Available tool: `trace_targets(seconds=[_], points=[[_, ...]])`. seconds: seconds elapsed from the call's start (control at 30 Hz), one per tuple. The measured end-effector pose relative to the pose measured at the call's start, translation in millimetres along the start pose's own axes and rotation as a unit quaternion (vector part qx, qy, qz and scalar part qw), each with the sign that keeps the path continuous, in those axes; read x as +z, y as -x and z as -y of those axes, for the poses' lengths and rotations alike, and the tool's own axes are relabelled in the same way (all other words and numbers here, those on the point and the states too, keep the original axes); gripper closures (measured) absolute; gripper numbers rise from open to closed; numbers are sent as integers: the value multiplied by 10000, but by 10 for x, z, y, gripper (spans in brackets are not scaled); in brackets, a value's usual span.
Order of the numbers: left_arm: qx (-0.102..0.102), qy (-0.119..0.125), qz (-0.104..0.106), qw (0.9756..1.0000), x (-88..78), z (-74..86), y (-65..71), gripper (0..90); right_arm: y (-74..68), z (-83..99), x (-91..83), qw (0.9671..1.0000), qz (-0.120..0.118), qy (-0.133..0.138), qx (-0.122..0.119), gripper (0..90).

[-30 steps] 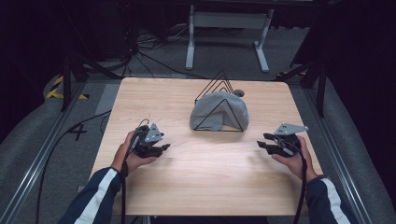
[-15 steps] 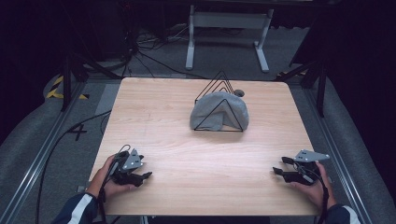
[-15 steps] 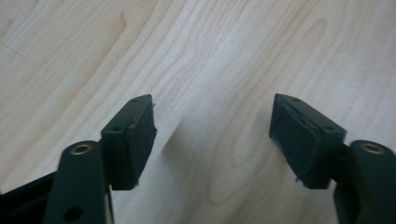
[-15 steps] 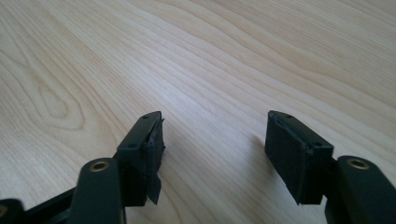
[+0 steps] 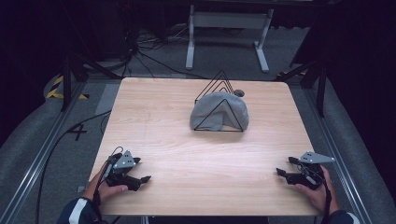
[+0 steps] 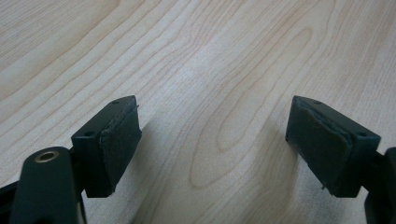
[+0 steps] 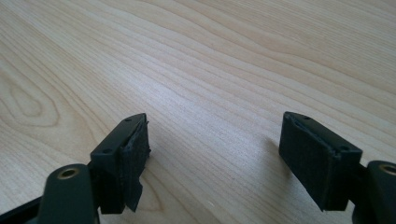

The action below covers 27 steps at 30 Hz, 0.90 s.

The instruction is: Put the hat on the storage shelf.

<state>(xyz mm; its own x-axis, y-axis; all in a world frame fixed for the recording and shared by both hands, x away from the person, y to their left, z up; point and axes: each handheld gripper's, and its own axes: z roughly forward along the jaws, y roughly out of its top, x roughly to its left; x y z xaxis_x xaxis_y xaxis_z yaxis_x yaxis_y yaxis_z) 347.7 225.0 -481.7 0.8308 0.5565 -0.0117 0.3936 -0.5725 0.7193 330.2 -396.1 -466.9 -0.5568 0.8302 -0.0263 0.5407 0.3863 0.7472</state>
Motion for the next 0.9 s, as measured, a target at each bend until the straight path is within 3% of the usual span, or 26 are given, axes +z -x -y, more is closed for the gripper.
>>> trace_targets(seconds=[0.9], points=[[-21, -13, -19, 10000, 9, -5, -10, 158, -4, 1, 0, 10000, 34, 1, 42, 239]])
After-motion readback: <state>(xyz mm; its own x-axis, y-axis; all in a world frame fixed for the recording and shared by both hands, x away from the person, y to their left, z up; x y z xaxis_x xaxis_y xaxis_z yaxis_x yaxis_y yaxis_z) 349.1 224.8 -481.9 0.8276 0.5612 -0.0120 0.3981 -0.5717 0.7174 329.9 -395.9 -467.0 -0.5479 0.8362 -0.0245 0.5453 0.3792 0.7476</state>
